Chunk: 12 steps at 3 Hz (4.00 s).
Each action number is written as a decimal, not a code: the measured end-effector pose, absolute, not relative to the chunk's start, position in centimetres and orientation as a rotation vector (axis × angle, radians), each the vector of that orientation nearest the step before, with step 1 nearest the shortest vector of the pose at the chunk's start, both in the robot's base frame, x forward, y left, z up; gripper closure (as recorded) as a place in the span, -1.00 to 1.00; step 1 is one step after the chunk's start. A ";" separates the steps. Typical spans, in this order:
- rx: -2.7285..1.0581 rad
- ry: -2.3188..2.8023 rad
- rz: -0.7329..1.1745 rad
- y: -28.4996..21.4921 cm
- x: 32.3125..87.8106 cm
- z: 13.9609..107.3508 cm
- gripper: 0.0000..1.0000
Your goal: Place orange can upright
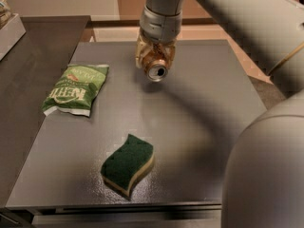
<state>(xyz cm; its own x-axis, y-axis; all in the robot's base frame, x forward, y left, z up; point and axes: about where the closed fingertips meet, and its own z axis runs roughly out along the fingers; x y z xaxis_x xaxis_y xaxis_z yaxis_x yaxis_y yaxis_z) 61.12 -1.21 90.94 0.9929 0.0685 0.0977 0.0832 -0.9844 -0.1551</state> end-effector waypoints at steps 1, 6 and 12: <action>-2.874 0.179 -0.107 -1.0 61.0 92.2 1.00; -2.551 0.971 0.003 -0.9 58.5 92.9 1.00; -1.993 1.348 0.274 -5.2 60.8 97.0 1.00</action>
Offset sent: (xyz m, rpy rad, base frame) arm -0.0267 0.0009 0.0282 0.3018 0.1668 -0.7030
